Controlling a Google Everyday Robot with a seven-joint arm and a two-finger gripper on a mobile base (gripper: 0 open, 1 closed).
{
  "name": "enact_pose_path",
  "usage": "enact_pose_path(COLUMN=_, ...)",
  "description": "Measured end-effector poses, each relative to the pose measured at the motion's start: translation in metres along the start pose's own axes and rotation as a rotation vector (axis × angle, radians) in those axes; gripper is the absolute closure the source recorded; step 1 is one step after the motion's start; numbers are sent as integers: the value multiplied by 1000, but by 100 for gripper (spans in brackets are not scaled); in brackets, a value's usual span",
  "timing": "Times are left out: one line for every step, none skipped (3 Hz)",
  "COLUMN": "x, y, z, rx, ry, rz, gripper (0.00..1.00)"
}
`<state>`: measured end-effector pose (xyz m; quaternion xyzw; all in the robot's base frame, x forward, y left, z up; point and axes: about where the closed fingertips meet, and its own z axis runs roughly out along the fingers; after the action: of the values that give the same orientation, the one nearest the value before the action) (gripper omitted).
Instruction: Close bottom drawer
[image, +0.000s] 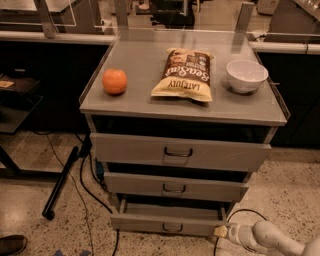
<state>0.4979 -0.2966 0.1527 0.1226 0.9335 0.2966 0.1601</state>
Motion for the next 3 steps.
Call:
enact_pose_path(x=-24, y=4, z=-2, rx=-4, ry=-51, rz=-5, gripper=100)
enact_pose_path(x=-40, y=5, z=-6, rx=-18, ry=-97, rz=13, gripper=100)
enact_pose_path(x=-48, y=4, z=-8, rx=-28, ry=-122, rz=26, gripper=100)
